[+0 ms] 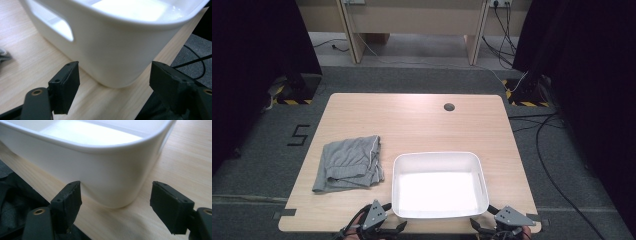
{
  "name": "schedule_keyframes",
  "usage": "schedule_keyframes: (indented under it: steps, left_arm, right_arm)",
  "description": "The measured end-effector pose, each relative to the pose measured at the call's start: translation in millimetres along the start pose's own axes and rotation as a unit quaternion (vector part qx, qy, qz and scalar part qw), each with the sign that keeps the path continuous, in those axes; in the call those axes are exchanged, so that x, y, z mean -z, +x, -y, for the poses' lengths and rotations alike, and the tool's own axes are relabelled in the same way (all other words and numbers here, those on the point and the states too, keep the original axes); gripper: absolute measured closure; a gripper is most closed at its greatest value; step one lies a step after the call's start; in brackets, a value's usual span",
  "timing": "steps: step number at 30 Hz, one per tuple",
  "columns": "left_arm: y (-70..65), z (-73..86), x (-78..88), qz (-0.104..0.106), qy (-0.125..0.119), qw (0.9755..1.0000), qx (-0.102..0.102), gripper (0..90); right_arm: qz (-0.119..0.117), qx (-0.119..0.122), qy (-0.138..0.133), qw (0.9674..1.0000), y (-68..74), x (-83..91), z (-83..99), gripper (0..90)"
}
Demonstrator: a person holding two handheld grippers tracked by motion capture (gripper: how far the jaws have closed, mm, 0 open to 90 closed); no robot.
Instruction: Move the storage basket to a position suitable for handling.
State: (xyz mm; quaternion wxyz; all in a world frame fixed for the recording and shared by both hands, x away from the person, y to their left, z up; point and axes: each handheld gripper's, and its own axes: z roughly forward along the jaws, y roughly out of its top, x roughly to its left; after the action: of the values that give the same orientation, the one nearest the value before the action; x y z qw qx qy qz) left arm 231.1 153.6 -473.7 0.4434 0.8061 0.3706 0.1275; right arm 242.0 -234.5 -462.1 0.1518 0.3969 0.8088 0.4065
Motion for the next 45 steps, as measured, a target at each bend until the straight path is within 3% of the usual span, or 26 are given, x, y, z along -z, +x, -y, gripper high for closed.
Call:
schedule_keyframes:
  steps: [9, 14, 25, 30, 33, 36, 45]
  left_arm:
    - [11.8, -11.0, -9.0, -0.018, -0.005, 0.9998, 0.005, 25.5]
    - [29.6, -19.7, -16.6, -0.025, -0.009, 0.9994, 0.020, 25.8]
    - [58.9, -35.0, -29.2, -0.053, -0.009, 0.9980, 0.034, 26.0]
    - [73.5, -42.4, -38.8, -0.066, -0.015, 0.9964, 0.050, 26.9]
    - [80.8, -45.8, -41.1, -0.077, -0.019, 0.9952, 0.056, 27.9]
    - [87.7, -49.8, -42.3, -0.079, -0.026, 0.9939, 0.073, 28.9]
    - [96.6, -57.7, -45.0, -0.081, -0.036, 0.9926, 0.083, 30.1]
  right_arm:
    - [-0.004, -0.008, -0.006, 0.9999, -10.0, -18.8, -14.7, 26.7]
    - [0.002, -0.010, -0.008, 0.9999, -17.4, -35.8, -27.1, 26.9]
    - [0.009, -0.005, -0.012, 0.9999, -29.0, -69.2, -51.2, 27.4]
    - [0.012, -0.008, -0.012, 0.9998, -34.9, -80.6, -59.3, 27.7]
    - [0.022, 0.003, -0.012, 0.9997, -32.8, -85.6, -65.6, 27.8]
    - [0.030, 0.000, -0.008, 0.9995, -31.5, -91.3, -70.8, 27.7]
    - [0.040, 0.005, -0.009, 0.9991, -39.5, -104.6, -81.2, 27.8]
